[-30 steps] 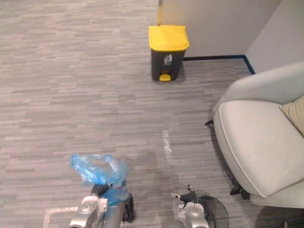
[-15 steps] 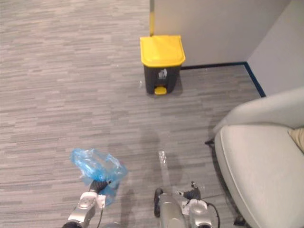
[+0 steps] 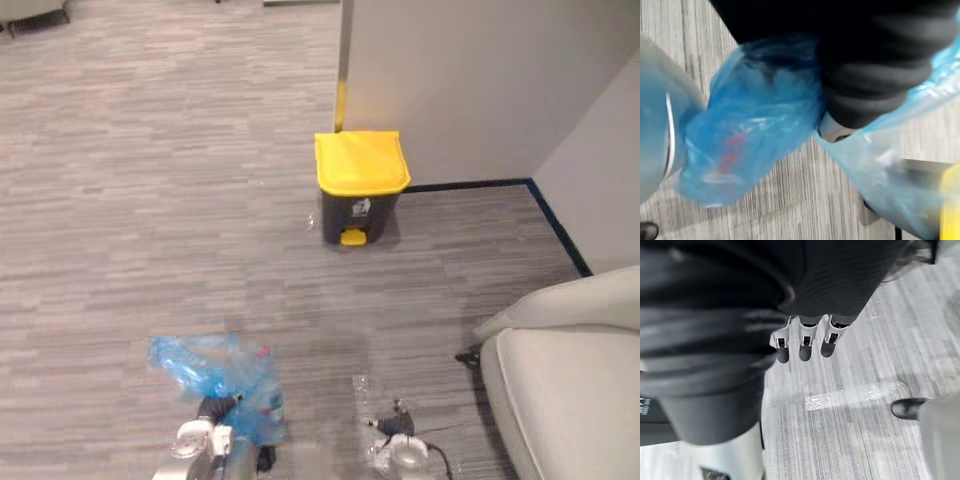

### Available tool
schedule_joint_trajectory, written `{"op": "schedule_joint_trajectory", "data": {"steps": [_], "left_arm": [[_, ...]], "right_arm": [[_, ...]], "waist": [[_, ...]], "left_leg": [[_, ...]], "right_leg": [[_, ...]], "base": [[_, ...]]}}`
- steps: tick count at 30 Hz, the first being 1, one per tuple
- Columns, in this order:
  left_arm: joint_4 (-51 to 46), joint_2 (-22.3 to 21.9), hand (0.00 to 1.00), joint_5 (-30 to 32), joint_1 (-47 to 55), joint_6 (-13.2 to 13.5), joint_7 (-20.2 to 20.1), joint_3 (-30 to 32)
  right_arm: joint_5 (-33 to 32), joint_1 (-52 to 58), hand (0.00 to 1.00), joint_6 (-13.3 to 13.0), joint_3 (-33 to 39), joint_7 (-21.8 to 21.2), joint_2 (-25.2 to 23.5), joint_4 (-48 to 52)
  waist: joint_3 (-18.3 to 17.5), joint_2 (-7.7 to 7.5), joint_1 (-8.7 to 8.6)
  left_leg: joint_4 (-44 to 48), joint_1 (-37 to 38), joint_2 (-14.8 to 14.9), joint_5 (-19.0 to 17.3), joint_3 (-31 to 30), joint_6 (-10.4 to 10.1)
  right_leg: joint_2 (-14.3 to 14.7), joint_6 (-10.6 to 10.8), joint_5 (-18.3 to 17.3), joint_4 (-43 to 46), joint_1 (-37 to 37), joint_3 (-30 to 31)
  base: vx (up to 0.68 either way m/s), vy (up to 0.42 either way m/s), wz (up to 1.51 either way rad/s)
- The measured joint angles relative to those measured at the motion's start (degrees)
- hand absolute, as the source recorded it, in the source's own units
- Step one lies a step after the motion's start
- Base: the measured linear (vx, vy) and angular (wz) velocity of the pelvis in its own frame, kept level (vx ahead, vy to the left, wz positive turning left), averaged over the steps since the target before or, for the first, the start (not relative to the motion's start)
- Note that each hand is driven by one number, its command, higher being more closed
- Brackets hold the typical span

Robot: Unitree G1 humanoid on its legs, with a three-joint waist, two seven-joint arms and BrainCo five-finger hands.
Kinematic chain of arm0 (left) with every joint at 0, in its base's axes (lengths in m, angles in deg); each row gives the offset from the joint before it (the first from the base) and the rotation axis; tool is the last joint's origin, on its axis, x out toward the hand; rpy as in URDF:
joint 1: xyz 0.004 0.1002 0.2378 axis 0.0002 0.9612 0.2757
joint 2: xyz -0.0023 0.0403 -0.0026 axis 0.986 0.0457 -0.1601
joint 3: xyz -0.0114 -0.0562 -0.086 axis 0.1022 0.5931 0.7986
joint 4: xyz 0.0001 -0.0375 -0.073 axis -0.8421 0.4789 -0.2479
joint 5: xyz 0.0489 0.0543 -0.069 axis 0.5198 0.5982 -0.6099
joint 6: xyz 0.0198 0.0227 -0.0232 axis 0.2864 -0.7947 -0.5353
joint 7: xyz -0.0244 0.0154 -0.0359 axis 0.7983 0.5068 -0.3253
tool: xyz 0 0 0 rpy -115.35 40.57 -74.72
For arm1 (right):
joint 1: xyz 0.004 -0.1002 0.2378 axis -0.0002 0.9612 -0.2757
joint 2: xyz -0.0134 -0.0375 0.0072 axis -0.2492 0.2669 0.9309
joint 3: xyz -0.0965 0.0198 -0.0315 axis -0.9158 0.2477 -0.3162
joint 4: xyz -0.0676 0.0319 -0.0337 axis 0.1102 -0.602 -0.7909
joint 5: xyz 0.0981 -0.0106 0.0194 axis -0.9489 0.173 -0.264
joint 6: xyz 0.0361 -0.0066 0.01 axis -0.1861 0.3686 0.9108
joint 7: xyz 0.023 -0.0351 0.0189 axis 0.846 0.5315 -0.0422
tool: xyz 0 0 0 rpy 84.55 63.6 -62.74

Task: Gather rubbish on tea table into small bin, then transfer packed bag to large trash can.

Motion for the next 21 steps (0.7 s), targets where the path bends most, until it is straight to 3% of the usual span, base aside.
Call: {"op": "schedule_joint_trajectory", "data": {"steps": [1, 3, 5, 6, 8, 10, 11, 12, 14, 15, 16, 17, 18, 21], "left_arm": [[0.0, 0.1, 1.0, 0.0, 0.1, 0.0, 0.0, 0.0], [-0.4, 1.0, 1.0, 0.0, 1.0, -0.1, 0.1, -0.9], [-0.4, 1.9, 1.0, 0.0, 0.7, -0.2, 0.2, -1.4], [-0.4, 2.5, 1.0, 0.0, 0.3, -0.2, 0.4, -1.5], [-0.3, 3.0, 1.0, 0.0, -0.2, -0.2, 1.0, -1.2], [0.2, 3.6, 1.0, 0.0, -0.2, -0.2, 1.3, -0.5], [0.8, 4.2, 1.0, 0.0, -0.7, -0.1, 1.3, -0.5], [1.7, 3.3, 1.0, -0.1, -0.9, -0.2, 1.5, -0.2], [2.2, 2.7, 1.0, 0.0, -1.2, -0.1, 1.4, 0.0], [2.4, 2.0, 1.0, 0.0, -1.5, -0.2, 1.3, 0.2], [2.1, 0.9, 1.0, 0.0, -1.4, -0.2, 1.1, 0.5], [2.0, 0.6, 1.0, 0.0, -1.3, -0.2, 1.1, 0.5], [0.9, -0.2, 1.0, 0.0, -0.6, -0.1, 0.9, 0.6], [-1.3, -1.8, 1.0, 0.0, 0.0, -0.1, -0.1, 0.8]], "right_arm": [[0.0, -0.2, 0.0, 0.0, 0.0, 0.0, 0.0, 0.0], [0.1, -0.8, 0.0, 0.0, -0.3, -0.1, -0.3, 0.1], [0.1, -1.0, 0.0, 0.0, -0.6, -0.2, -0.2, 0.0], [0.1, -1.2, 0.0, 0.0, -1.0, -0.2, 0.1, -0.1], [0.1, -1.9, 0.0, -0.1, -1.5, -0.1, 0.4, 0.1], [0.5, -2.5, 0.0, -0.1, -3.0, -0.1, 0.5, 0.2], [0.5, -1.9, 0.0, -0.2, -3.5, -0.2, 0.8, -0.1], [0.7, -3.0, 0.0, -0.2, -3.3, 0.0, 2.2, -0.7], [0.7, -3.1, 0.0, -0.5, -3.2, 0.0, 2.5, -0.7], [0.7, -3.0, 0.0, -0.5, -2.6, 0.0, 2.5, -1.1], [0.6, -1.8, 0.0, -0.2, -2.3, 0.1, 2.4, -1.0], [0.5, -1.6, 0.0, -0.2, -2.4, 0.1, 2.3, -0.9], [0.5, -0.7, 0.0, -0.1, -2.4, 0.0, 2.0, -0.6], [0.0, -0.2, 0.0, -0.2, -1.4, 0.0, 1.8, 0.8]], "waist": [[0.0, 0.05, 0.13], [0.1, 0.49, -0.3], [0.3, 0.84, -1.23], [0.7, 1.43, -1.43], [1.4, 2.6, -1.65], [1.3, 2.35, -1.77], [1.3, 0.92, -2.34], [0.8, 3.24, -1.8], [0.8, 3.54, -1.89], [1.0, 3.94, -2.13], [1.3, 3.89, -2.22], [1.4, 3.83, -2.16], [1.7, 3.32, -1.65], [1.5, 3.09, -1.25]], "left_leg": [[-0.2, 0.7, 0.0, -0.4, 0.6, 0.2], [-2.8, 6.3, -0.2, -2.3, 2.8, 1.7], [-4.7, 10.6, -0.1, -2.9, 2.7, 2.0], [-6.7, 13.9, 0.4, -2.9, 2.8, 2.0], [-8.1, 17.6, 2.2, -2.9, 3.6, 2.0], [-9.1, 20.0, 2.4, -3.2, 3.4, 1.5], [-9.1, 21.7, 1.0, -4.4, 2.0, -0.2], [-9.0, 22.5, 3.3, -5.0, 0.9, -1.2], [-6.2, 22.2, 4.1, -4.6, -0.5, -1.8], [0.9, 19.9, 5.3, -4.3, -1.6, -2.4], [13.1, 15.8, 7.2, -1.7, -2.6, -3.9], [16.6, 14.6, 7.9, -2.1, -2.9, -4.2], [25.8, 11.7, 9.7, -3.5, -1.8, -4.1], [25.1, 4.8, 11.3, -4.9, 0.7, -2.4]], "right_leg": [[0.0, 0.4, 0.2, 2.0, -1.0, 0.7], [0.0, 7.0, 2.4, 22.7, -10.0, 2.5], [1.5, 4.1, -0.7, 31.2, -15.3, 0.1], [2.7, 1.1, -2.4, 31.8, -18.3, -2.9], [5.0, -2.1, -3.1, 25.6, -22.2, -8.5], [6.9, -3.1, 2.3, 12.4, -24.1, -11.7], [6.9, -7.3, 12.0, 5.5, -24.1, -11.5], [8.6, -7.7, 11.4, 7.1, -24.1, -12.2], [9.2, -8.1, 8.6, 6.9, -22.9, -12.5], [9.7, -8.7, 7.5, 6.2, -20.7, -13.2], [10.0, -8.9, 7.0, 3.5, -16.3, -13.7], [10.0, -8.9, 7.0, 2.6, -14.8, -13.7], [10.0, -9.1, 6.9, 0.0, -10.0, -13.7], [9.2, -8.9, 6.7, -5.0, -4.4, -13.4]], "base": [[0.38, 0.19, -0.73], [0.46, 0.166, -0.55], [0.41, 0.053, -0.04], [0.44, -0.032, -0.04], [0.43, -0.067, -0.14], [0.44, -0.097, 0.09], [0.57, -0.129, 0.05], [0.57, -0.132, -0.02], [0.35, -0.108, -0.07], [0.42, -0.145, 0.23], [0.4, -0.14, 0.23], [0.39, -0.093, 0.11], [0.4, -0.05, -0.05], [0.3, 0.036, -0.12]]}}
